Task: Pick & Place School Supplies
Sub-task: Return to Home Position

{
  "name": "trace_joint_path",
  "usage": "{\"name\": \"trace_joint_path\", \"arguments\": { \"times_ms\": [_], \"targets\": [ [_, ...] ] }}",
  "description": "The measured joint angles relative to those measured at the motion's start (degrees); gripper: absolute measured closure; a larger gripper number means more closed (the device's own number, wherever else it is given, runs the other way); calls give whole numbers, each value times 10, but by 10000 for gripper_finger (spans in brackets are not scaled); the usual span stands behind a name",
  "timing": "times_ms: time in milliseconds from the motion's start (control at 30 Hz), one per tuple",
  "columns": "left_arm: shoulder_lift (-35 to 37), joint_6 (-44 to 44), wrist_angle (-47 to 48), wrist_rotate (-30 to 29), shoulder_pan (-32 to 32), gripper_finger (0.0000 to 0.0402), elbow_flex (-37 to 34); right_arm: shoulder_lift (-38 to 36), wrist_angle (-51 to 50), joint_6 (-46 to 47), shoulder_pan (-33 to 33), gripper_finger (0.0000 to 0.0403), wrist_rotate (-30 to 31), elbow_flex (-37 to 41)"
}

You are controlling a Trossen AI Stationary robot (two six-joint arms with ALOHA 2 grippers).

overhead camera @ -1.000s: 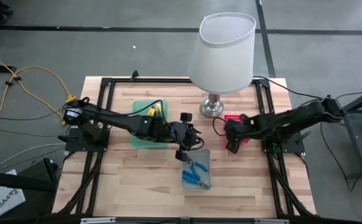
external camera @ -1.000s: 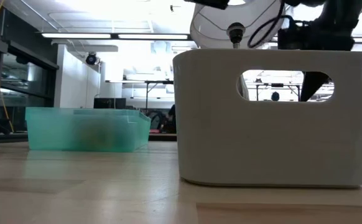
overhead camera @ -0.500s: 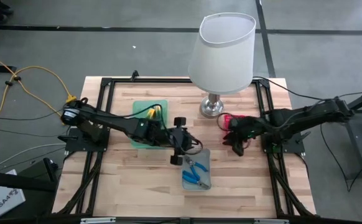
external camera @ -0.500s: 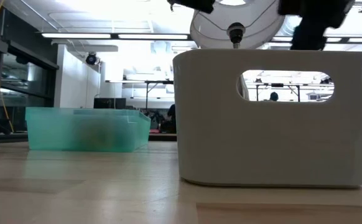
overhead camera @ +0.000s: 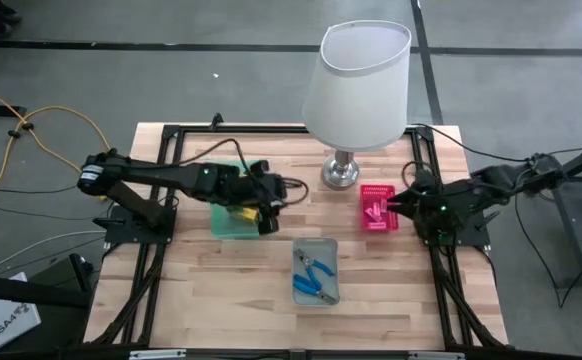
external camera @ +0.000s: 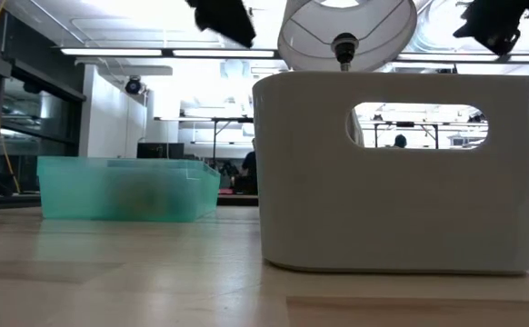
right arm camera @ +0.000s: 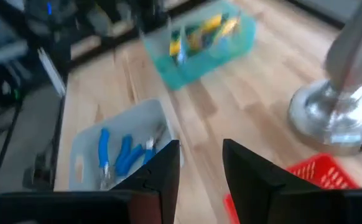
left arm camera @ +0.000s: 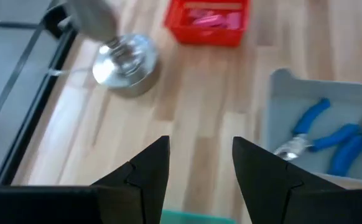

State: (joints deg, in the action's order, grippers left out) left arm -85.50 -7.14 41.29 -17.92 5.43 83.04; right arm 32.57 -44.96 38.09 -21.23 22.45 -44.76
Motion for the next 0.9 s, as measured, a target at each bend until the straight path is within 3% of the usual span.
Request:
{"name": "trace_joint_path", "arguments": {
  "times_ms": [200, 467, 633, 900],
  "targets": [
    [69, -2, -62, 1, -29, 234, -99, -26, -65, 28, -41, 290, 117, -1],
    [161, -26, -162, 5, -25, 234, -239, -60, -47, 76, -81, 290, 178, 82],
    [181, -39, -179, 5, -12, 234, -275, -87, 49, 75, -104, 290, 183, 167],
    [182, -50, -193, 0, -2, 234, -285, -132, 245, -6, -115, 290, 177, 297]
  ]
}}
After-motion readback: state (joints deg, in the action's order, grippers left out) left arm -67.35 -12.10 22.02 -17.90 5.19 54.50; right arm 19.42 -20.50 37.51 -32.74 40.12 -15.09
